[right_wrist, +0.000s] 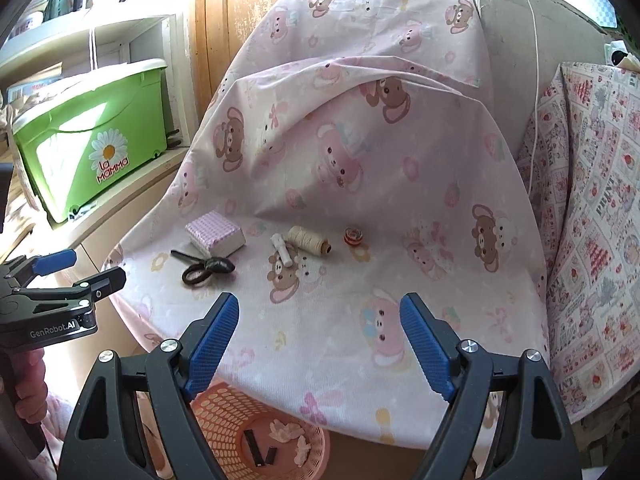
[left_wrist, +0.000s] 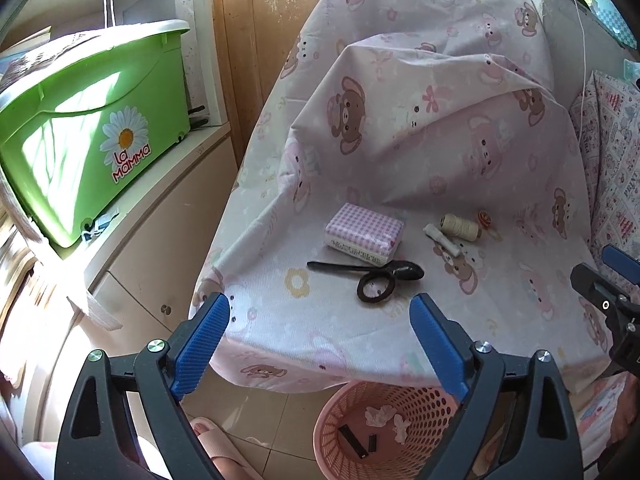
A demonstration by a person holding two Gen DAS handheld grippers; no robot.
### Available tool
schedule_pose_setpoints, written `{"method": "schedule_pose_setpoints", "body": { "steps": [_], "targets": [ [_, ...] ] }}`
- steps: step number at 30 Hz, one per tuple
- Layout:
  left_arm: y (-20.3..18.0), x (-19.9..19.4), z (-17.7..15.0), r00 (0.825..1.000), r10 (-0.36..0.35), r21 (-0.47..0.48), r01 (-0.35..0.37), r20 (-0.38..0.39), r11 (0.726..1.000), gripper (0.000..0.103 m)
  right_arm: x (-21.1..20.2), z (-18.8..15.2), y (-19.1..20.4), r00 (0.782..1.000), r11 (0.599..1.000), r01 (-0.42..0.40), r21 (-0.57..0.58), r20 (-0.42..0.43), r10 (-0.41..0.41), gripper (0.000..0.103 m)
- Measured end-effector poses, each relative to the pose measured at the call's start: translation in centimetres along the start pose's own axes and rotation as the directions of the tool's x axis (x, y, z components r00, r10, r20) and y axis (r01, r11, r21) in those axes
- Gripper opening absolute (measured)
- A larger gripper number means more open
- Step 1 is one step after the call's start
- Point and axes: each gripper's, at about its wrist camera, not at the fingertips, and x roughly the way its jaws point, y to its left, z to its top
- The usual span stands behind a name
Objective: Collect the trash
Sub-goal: 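Raise both tools back above the items on the sheet, then grasp the pink-and-blue checkered tissue pack with the left gripper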
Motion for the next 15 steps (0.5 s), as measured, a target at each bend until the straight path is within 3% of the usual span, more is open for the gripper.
{"method": "schedule_pose_setpoints", "body": {
  "steps": [5, 9, 12, 15],
  "targets": [
    [0.4, -0.2, 4.3, 0.995, 0.045, -0.010, -0.045, 0.091, 0.999, 0.095, 0.6, 4.2, -2.1, 0.998, 0.999, 0.042, 0.003, 0.035, -0.043, 0.084],
    [0.7, 0.2, 5.6, 0.991, 0.048, -0.013, -0.046, 0.126, 0.999, 0.096, 1.0, 5.7, -3.3, 0.993, 0.997, 0.083, 0.007, 0.084, -0.083, 0.084],
    [1.0, 1.2, 5.0, 0.991, 0.047, -0.003, -0.047, 0.126, 0.999, 0.097, 1.5, 5.4, -4.2, 0.990, 0.996, 0.082, 0.045, 0.108, -0.087, 0.084],
    [1.7, 2.9, 4.0, 0.997, 0.008, 0.032, -0.010, 0.073, 0.999, 0.097, 2.3, 4.1, -4.9, 0.986, 0.991, 0.102, 0.088, 0.121, -0.112, 0.084]
  ]
}}
